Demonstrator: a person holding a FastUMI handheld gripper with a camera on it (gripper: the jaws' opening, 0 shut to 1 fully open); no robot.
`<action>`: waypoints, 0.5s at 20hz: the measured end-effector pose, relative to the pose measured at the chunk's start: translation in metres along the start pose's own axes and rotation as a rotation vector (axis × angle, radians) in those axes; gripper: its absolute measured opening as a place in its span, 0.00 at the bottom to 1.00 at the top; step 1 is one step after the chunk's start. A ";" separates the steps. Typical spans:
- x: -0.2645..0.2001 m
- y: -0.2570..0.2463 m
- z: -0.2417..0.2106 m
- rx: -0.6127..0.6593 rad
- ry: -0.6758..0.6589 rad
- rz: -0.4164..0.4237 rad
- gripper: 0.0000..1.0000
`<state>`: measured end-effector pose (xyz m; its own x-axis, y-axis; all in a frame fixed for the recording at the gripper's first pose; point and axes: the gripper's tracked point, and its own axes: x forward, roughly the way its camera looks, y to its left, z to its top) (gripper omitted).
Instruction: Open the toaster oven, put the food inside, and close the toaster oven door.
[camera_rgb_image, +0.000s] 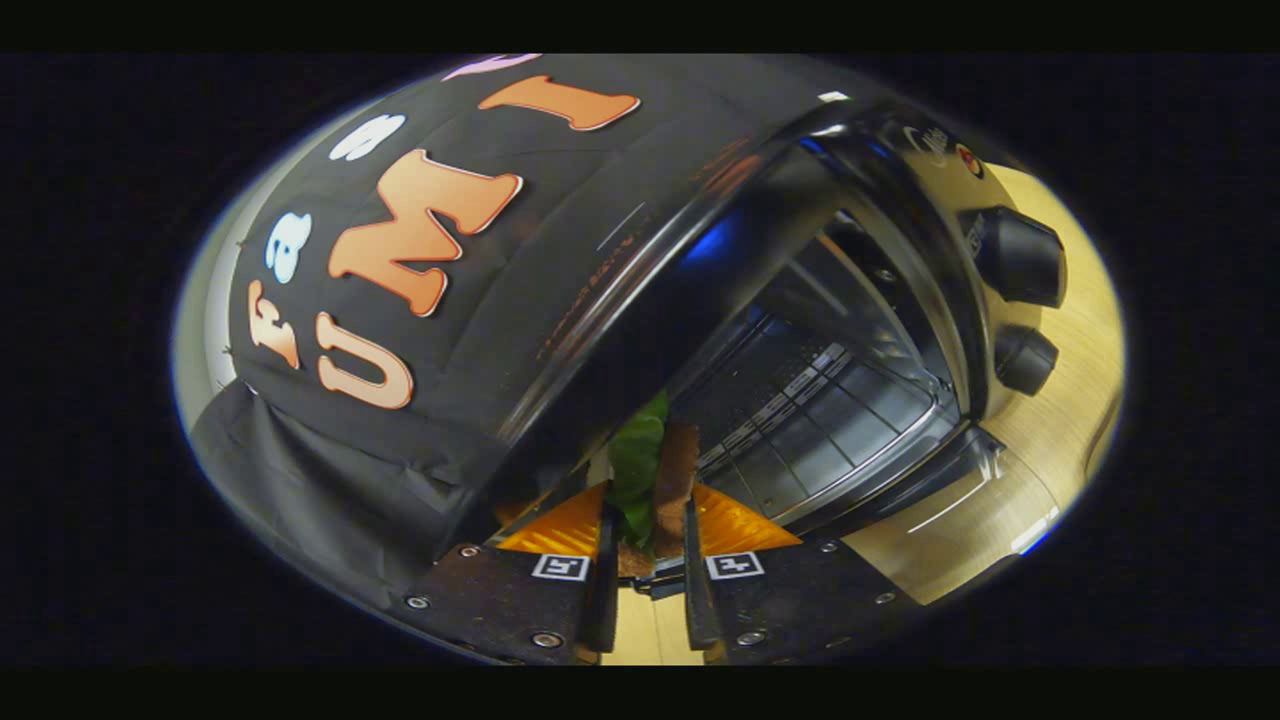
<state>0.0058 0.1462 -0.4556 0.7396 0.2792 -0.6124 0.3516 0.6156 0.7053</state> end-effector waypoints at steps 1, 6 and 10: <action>0.002 -0.003 0.001 -0.017 -0.005 -0.011 0.30; -0.004 -0.015 0.004 -0.171 -0.026 -0.098 0.45; -0.018 -0.015 0.002 -0.328 0.027 -0.147 0.71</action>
<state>-0.0110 0.1305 -0.4542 0.6779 0.1865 -0.7111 0.2473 0.8530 0.4595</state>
